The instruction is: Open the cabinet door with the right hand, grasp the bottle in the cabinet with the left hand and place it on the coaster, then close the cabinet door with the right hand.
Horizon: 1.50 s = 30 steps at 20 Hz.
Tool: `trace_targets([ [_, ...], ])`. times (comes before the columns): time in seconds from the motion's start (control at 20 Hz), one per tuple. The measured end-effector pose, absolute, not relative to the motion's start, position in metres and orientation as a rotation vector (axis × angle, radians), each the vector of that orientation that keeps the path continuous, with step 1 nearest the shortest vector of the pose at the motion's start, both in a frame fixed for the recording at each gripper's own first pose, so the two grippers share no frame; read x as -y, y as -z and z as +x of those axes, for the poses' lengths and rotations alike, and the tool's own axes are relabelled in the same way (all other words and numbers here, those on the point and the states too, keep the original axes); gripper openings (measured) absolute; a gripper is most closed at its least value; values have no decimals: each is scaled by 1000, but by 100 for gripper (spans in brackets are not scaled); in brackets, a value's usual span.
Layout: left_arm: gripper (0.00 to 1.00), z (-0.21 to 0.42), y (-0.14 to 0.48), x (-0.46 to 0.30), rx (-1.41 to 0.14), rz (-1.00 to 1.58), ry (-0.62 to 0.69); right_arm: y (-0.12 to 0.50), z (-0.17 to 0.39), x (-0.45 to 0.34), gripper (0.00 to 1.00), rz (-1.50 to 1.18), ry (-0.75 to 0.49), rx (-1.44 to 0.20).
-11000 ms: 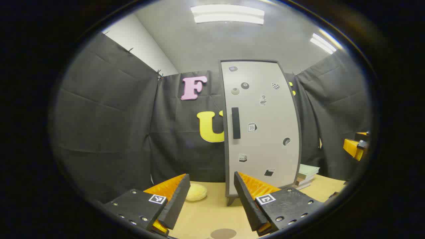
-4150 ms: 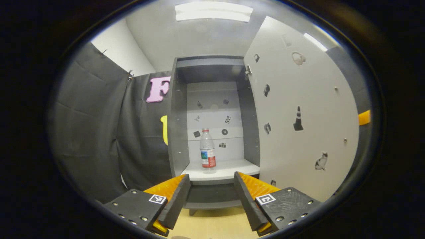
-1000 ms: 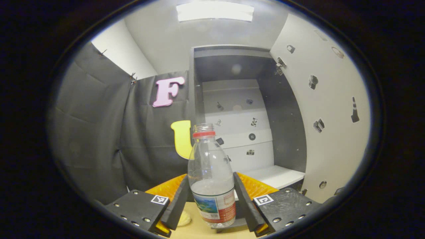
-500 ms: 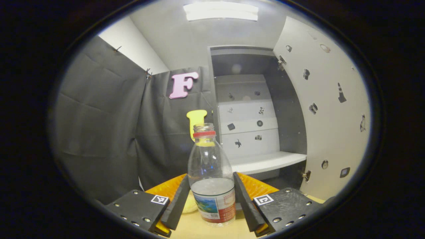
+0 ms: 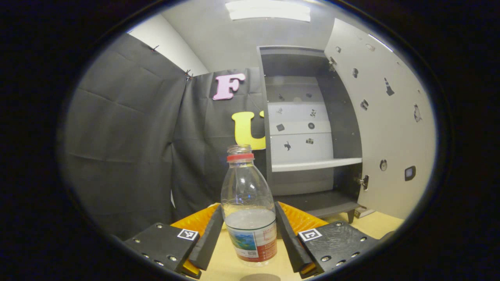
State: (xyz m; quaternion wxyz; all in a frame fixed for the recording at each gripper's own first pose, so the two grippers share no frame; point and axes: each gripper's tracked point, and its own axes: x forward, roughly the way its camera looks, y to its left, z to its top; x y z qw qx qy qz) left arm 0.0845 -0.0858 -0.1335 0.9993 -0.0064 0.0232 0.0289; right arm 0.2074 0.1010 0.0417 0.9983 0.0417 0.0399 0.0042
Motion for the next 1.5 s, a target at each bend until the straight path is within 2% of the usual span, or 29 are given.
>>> trace_targets([
  [0.05,75,80,143,84,-57,-11,-61,-43,207,-99,94,88,-3,-67],
  [0.1,75,74,151,82,-67,-7,-68,-43,206,-99,99,93,-2,-60],
  [0.3,78,57,175,86,-88,-22,-63,-36,205,-99,98,95,-7,-75],
  [0.35,75,54,183,88,-93,-20,-62,-33,204,-100,98,90,-10,-83],
  [0.8,75,41,254,109,-147,24,-63,-18,205,-111,98,-10,-26,-114],
  [0.9,75,40,262,112,-152,28,-76,-17,207,-119,98,-4,-46,-116],
  [0.95,78,40,265,112,-153,26,-83,-18,208,-121,93,0,-51,-111],
  [1.0,75,40,266,113,-156,21,-85,-18,210,-122,98,2,-55,-107],
  [1.05,75,39,269,113,-163,17,-95,-19,211,-124,99,0,-57,-103],
  [1.2,79,36,268,115,-158,25,-109,-16,215,-127,99,-11,-66,-105],
  [1.3,76,36,267,118,-160,39,-110,-12,216,-130,99,-7,-75,-117],
  [1.35,80,36,266,119,-165,47,-110,-11,216,-130,99,-8,-76,-117],
  [1.45,77,34,266,120,-178,50,-114,-13,217,-128,99,-14,-75,-110],
  [1.5,81,34,265,118,-179,45,-121,-13,219,-129,99,-18,-76,-107],
])
